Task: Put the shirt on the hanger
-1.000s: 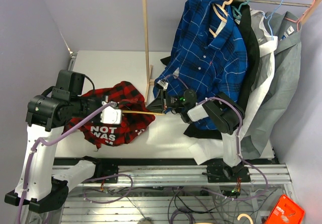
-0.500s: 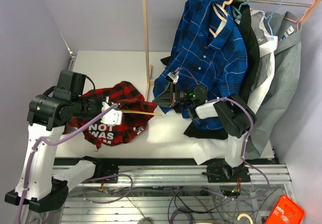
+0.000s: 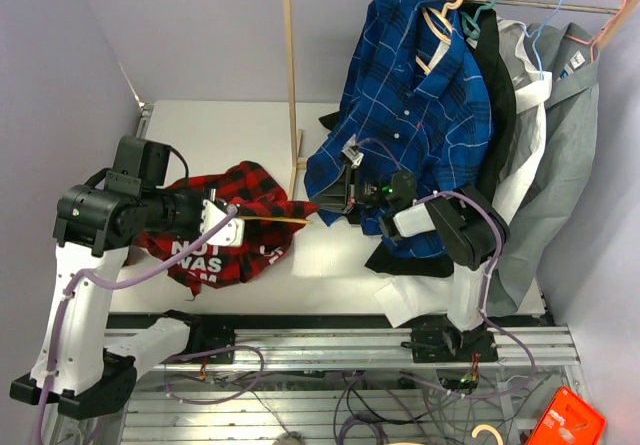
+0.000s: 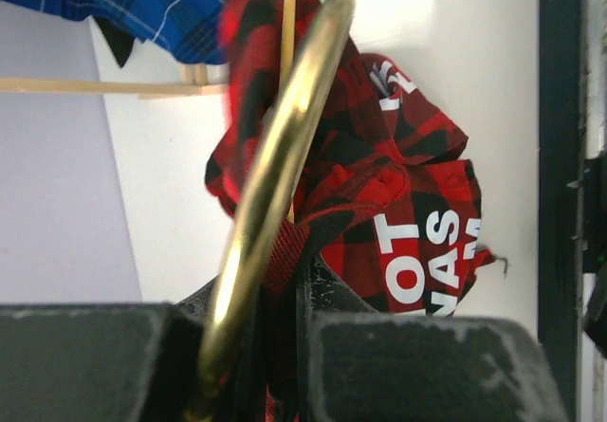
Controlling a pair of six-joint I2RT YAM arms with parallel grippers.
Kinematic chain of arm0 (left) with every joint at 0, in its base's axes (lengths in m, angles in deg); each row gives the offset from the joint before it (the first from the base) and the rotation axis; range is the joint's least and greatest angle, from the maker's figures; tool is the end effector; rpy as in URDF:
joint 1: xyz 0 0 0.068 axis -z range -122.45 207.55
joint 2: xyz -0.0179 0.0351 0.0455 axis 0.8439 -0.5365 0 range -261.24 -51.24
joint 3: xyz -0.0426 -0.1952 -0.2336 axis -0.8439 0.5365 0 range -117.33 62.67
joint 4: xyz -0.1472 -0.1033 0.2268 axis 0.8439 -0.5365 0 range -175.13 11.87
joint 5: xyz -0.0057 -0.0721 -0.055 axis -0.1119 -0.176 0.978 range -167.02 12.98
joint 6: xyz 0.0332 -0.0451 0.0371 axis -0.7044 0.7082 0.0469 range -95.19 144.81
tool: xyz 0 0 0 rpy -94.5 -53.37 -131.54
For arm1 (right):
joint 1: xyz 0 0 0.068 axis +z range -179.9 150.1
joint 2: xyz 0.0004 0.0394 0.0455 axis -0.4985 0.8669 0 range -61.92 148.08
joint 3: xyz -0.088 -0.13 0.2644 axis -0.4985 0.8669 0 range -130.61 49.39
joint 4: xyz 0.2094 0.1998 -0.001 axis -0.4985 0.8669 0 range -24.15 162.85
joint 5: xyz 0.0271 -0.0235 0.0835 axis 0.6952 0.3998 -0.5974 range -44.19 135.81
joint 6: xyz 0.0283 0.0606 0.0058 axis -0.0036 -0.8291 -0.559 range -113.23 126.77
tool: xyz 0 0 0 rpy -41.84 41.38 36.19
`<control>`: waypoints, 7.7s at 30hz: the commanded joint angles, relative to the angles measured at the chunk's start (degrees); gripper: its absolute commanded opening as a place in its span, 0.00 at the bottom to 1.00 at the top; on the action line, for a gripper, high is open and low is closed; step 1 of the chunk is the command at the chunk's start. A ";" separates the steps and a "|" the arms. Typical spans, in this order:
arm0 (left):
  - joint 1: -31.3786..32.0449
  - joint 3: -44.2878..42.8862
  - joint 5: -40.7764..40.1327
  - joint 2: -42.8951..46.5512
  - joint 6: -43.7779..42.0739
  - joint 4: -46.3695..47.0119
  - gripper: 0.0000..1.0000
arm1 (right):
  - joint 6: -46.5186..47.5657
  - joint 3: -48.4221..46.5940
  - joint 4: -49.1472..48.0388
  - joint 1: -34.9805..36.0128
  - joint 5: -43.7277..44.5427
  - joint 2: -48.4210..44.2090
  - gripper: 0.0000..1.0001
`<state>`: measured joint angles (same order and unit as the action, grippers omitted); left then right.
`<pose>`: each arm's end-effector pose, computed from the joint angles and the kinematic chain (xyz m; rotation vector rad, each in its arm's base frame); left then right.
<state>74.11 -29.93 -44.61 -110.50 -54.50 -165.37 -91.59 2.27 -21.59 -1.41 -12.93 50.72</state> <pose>0.1199 -0.0655 0.4757 1.8680 1.3903 -0.1818 0.3281 0.2303 0.2030 -0.1611 1.8951 2.3025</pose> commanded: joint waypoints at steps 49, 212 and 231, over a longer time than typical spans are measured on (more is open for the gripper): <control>0.27 9.62 -2.97 1.85 24.46 20.46 0.07 | 16.02 2.27 5.59 3.81 -1.54 -18.50 0.00; -3.50 -1.36 -10.44 -6.53 12.66 11.65 0.99 | 112.03 -10.59 109.30 18.72 47.15 -49.58 0.00; -21.63 6.61 4.78 -17.84 1.15 6.17 0.99 | 116.07 -21.06 121.08 18.03 46.96 -51.51 0.00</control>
<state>52.80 -24.09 -46.82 -127.33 -50.63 -155.06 23.83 -16.24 100.00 16.93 34.85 -0.16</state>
